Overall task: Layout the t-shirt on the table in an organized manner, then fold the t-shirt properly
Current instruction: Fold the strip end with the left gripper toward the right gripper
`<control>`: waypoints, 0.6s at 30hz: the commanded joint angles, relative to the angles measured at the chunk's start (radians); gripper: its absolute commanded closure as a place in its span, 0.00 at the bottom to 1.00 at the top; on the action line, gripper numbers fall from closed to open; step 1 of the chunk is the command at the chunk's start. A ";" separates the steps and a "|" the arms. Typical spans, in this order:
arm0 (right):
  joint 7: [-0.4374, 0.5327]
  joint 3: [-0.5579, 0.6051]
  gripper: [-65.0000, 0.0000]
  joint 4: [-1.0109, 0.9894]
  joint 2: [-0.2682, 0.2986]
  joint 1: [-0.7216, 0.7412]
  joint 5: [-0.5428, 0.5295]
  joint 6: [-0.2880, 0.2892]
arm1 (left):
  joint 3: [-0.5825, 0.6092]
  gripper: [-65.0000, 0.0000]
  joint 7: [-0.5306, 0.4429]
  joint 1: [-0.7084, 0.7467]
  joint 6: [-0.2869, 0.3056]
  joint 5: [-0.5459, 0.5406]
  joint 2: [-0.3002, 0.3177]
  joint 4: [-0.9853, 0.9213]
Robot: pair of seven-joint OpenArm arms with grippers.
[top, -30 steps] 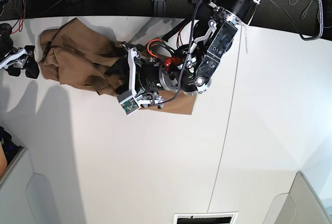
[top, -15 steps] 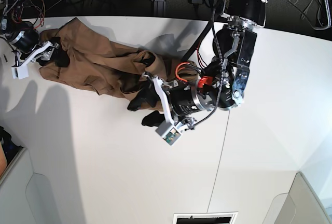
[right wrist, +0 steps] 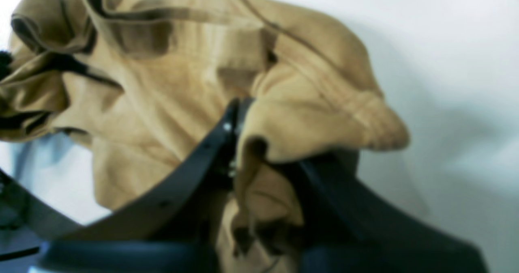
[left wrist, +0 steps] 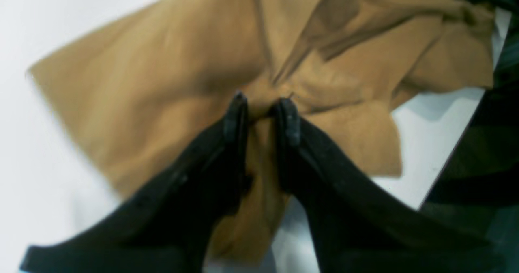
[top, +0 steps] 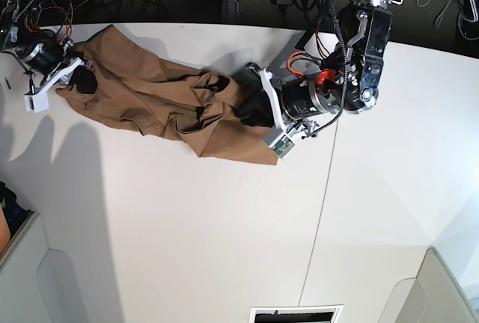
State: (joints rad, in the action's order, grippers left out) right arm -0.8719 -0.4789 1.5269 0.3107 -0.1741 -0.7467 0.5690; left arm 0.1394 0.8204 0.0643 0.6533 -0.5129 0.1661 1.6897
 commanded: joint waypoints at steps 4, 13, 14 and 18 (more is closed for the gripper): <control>0.027 -0.023 1.00 0.014 0.025 0.041 0.006 0.004 | -0.098 0.81 -0.030 -0.014 0.014 -0.074 0.003 0.038; 0.026 -0.122 1.00 0.014 0.077 0.082 -0.014 0.003 | -0.238 0.81 -0.009 0.009 0.032 -0.122 0.003 0.061; 0.026 -0.122 1.00 0.015 0.085 0.085 -0.021 0.003 | -0.232 0.81 -0.018 0.016 0.032 -0.122 0.002 0.042; 0.021 -0.122 1.00 0.040 0.089 0.114 -0.025 0.003 | -0.157 0.81 -0.110 0.026 0.032 -0.090 -0.008 -0.101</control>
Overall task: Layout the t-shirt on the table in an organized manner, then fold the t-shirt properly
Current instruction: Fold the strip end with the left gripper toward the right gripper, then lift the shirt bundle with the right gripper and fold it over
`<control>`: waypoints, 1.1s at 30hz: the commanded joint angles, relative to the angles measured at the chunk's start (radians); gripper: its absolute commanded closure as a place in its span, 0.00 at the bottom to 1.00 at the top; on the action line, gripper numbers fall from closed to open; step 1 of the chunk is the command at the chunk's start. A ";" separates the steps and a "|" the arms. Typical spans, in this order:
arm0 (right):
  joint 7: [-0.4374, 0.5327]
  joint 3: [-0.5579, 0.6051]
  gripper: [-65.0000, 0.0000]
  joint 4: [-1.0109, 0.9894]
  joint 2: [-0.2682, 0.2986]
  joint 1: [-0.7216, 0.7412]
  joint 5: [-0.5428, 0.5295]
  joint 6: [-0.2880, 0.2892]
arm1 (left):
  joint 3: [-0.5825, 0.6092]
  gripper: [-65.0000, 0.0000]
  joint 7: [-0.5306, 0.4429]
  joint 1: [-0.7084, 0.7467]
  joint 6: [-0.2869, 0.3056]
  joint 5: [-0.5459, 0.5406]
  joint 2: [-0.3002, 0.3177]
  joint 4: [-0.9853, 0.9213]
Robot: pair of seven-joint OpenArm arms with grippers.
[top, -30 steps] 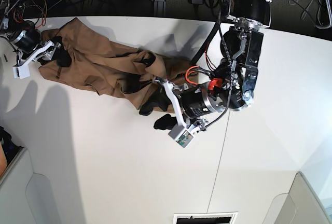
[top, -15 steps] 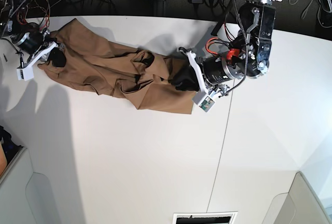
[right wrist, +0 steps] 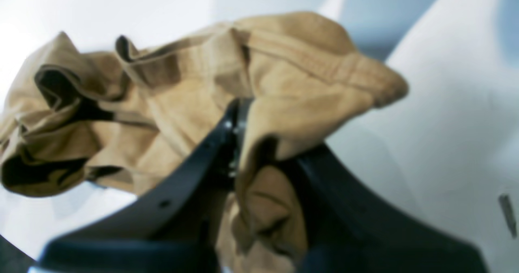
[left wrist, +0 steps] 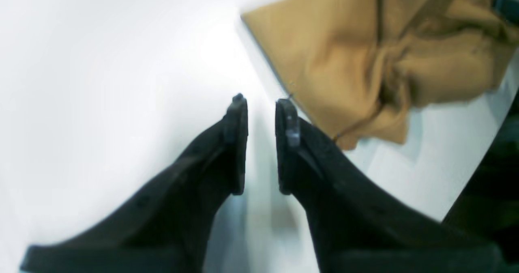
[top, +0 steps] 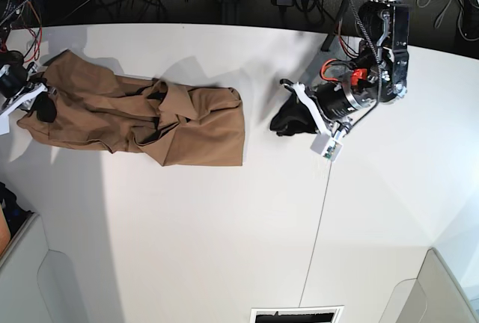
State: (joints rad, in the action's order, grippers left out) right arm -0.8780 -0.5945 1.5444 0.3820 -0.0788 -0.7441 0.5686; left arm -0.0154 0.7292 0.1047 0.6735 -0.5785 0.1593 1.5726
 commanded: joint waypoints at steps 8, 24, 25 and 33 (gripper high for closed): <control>0.006 -0.003 1.00 0.066 -0.052 0.136 -0.053 0.004 | 0.147 0.81 -0.075 -0.083 0.011 0.071 -0.103 -0.143; -0.041 0.362 1.00 0.069 -0.272 0.202 -0.034 0.012 | 0.147 0.81 -0.070 -0.085 0.011 0.083 -0.130 -0.162; -0.047 0.388 1.00 0.069 -0.274 0.201 -0.033 0.012 | 0.147 0.81 -0.070 -0.085 0.011 0.083 -0.129 -0.162; -0.039 0.509 0.57 0.070 -0.274 0.203 -0.014 0.019 | 0.147 0.81 -0.069 -0.085 0.011 0.082 -0.129 -0.162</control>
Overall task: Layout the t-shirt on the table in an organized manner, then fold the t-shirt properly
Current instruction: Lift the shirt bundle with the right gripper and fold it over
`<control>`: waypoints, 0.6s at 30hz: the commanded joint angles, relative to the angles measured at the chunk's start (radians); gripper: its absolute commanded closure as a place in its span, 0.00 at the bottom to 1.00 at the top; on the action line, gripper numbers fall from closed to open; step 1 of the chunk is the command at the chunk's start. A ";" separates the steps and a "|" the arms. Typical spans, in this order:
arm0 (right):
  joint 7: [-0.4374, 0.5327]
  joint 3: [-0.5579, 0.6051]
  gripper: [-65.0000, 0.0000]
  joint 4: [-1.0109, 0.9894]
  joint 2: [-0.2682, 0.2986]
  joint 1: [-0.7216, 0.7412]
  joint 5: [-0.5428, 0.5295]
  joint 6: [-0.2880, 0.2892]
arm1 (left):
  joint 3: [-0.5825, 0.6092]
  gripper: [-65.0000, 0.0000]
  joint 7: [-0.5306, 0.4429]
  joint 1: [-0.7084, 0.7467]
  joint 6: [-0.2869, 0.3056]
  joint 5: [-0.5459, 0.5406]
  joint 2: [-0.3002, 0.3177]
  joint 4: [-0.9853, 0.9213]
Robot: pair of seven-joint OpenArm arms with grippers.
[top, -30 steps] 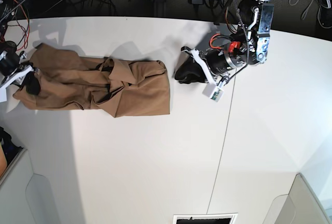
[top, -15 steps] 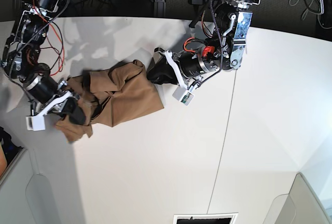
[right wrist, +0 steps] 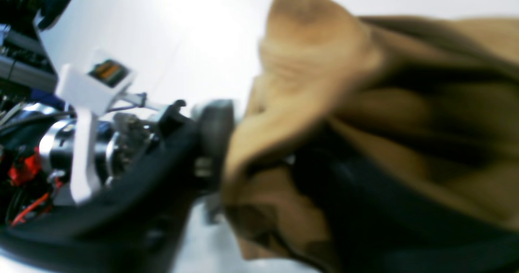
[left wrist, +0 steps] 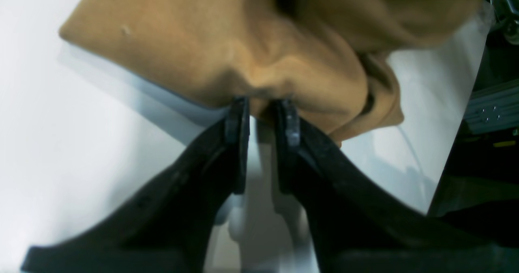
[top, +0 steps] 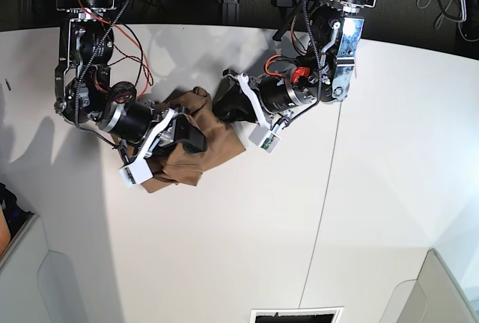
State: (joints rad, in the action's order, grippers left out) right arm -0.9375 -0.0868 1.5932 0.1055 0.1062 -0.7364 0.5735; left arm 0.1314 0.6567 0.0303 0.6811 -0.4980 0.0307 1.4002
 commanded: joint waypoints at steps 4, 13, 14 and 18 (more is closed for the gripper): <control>0.016 0.041 0.53 0.069 0.002 0.018 -0.022 0.025 | 0.000 0.80 0.003 -0.011 0.004 0.002 0.000 0.010; -0.024 0.101 0.53 0.247 0.002 0.018 -0.009 0.025 | -0.002 0.80 0.005 -0.013 0.004 -0.003 0.017 0.011; -0.018 0.101 0.53 0.257 0.002 0.018 0.005 0.024 | -0.002 0.80 0.006 -0.013 0.004 -0.017 0.027 0.011; 0.061 0.062 0.65 0.285 0.003 0.018 0.175 -0.015 | -0.003 0.81 0.006 -0.013 0.005 -0.069 0.085 0.030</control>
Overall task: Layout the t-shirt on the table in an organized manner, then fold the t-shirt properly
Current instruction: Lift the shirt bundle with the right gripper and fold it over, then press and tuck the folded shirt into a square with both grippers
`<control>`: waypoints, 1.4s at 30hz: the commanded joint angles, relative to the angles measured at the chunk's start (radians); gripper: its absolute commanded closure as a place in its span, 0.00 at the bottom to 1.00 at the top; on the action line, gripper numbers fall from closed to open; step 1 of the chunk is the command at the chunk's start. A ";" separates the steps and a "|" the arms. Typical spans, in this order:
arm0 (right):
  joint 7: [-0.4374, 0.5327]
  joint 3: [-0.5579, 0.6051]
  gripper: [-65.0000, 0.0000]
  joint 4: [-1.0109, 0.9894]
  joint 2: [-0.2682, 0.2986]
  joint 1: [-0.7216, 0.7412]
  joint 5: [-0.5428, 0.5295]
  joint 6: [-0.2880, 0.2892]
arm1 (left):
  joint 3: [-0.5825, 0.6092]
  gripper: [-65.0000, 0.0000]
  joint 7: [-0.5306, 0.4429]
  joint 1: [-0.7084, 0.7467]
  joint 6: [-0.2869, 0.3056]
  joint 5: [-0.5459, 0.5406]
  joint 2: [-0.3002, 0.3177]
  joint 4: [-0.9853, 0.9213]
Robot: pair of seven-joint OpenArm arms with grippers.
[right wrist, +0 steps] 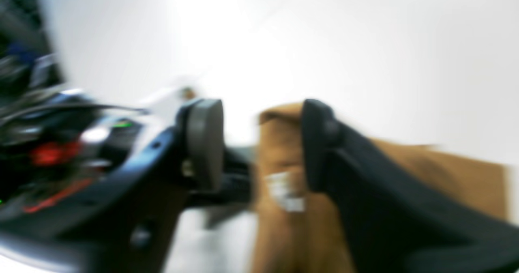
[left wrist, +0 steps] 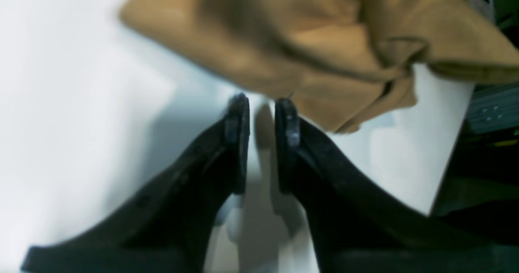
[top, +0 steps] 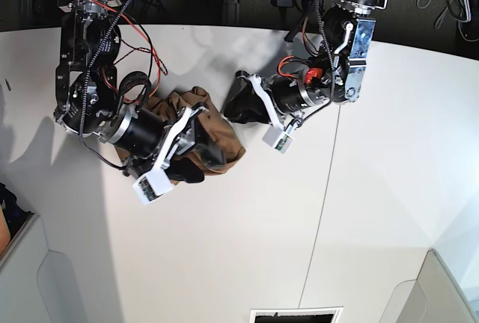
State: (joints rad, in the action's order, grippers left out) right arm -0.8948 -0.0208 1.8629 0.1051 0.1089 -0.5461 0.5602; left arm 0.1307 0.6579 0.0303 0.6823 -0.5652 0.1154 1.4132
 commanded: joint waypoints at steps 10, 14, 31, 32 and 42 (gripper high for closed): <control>0.138 -0.150 1.00 -0.058 0.067 0.069 0.113 -0.063 | -0.109 0.81 0.134 -0.012 0.016 -0.204 0.090 0.337; 0.161 -0.150 1.00 -0.167 0.069 0.131 0.113 -0.055 | -0.062 0.81 0.132 -0.013 0.016 -0.284 0.064 0.374; 0.217 0.006 1.00 -0.607 0.061 0.287 0.189 -0.005 | 0.154 0.81 0.051 -0.014 -0.009 0.047 -0.145 0.206; 0.212 0.028 1.00 -0.616 0.071 0.286 0.190 -0.005 | 0.146 0.81 0.048 -0.014 -0.009 0.054 -0.145 0.185; 0.069 0.105 1.00 -0.613 0.114 0.247 0.084 -0.002 | -0.042 0.81 0.049 -0.015 -0.014 0.008 -0.022 0.124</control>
State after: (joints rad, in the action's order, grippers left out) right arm -0.8177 0.0856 1.2346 0.2134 0.3439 -0.4614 0.5541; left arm 0.0849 0.7170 0.0303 0.6662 -0.5400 0.0986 1.5246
